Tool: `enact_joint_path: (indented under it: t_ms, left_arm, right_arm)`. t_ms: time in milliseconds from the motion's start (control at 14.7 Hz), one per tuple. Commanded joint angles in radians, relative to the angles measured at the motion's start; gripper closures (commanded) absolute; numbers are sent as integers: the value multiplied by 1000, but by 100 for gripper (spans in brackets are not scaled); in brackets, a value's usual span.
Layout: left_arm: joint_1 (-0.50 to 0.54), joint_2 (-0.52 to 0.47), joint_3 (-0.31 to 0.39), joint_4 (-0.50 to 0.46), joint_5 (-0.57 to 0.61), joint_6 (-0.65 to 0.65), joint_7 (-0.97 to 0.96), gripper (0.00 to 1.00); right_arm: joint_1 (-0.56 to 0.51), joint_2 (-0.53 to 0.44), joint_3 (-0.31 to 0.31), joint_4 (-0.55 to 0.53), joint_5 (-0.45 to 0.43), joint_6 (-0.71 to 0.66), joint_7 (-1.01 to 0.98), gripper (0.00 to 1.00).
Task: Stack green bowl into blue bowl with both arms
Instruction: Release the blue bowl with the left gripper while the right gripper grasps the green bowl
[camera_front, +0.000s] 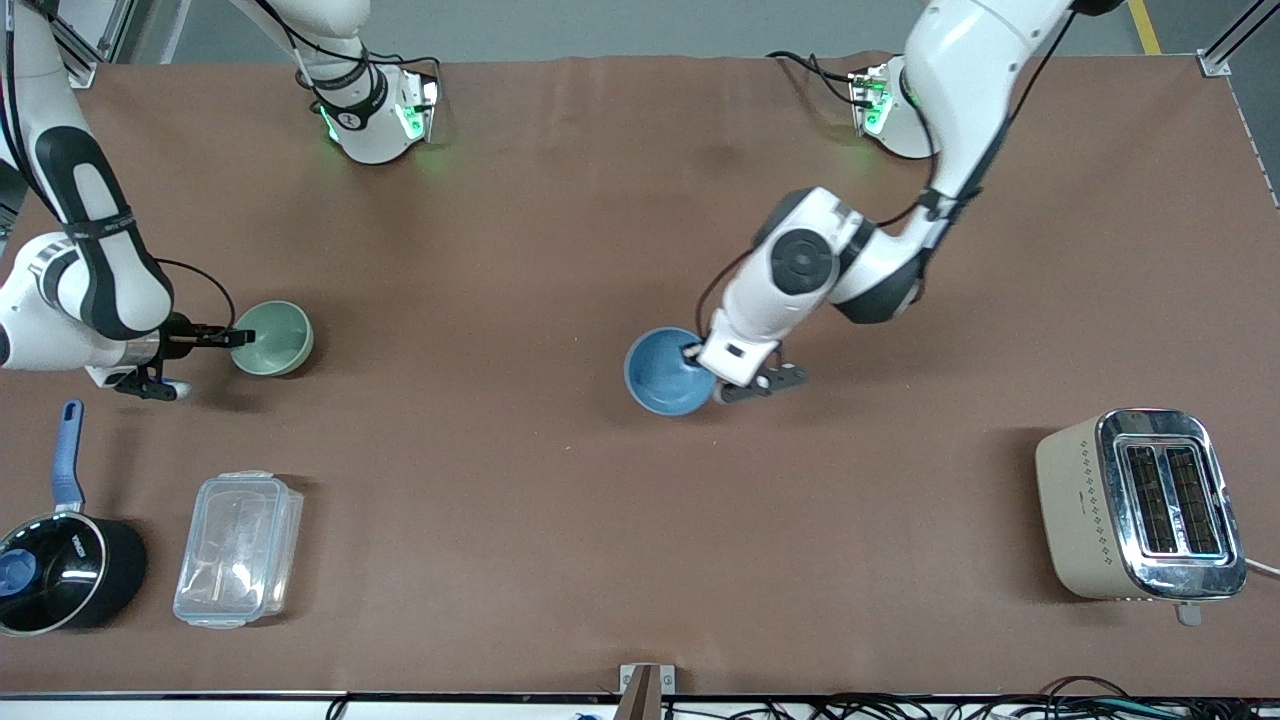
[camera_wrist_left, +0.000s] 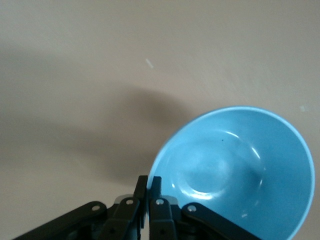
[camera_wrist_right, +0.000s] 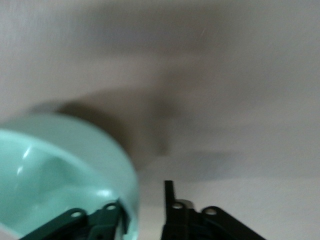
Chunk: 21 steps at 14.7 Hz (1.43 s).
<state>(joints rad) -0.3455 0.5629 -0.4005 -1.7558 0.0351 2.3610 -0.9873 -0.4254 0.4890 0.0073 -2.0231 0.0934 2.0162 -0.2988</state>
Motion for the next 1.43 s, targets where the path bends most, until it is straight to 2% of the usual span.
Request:
enact_joint_path:
  t_ms: [0,272,408,476,544,680,884,1156,1361]
  left_arm:
    - [-108,92,40,88,84,4,-126,100]
    - [-178,163,40,130,233,7,-310,100]
    - [-179,166,39,134,246,21,-327,94]
    - [-181,164,39,136,246,23,-327,67]
    - [-181,161,42,144,252,23,-326,1]
    - [-167,137,43,163,302,-3,-320,0]
    - [-120,57,77,243,379,-213,-253,0]
    - [44,-81,65,291,355,-365,48,0]
    - [179,-182,66,291,269,-440,253,0]
  right_arm:
    - [-21,-13,19,4,66,-79,-54,98]
    - [-13,-62,20,6,89,-132,-57,99]
    - [-3,-99,20,6,124,-187,-54,99]
    - [5,-115,20,6,143,-214,-46,99]
    - [17,-128,19,4,152,-234,-43,99]
    - [54,-164,20,4,164,-264,-14,98]
    - [160,-219,20,3,167,-332,84,98]
    - [281,-224,19,-3,291,-340,205,98]
    - [361,-224,19,-3,374,-332,303,98]
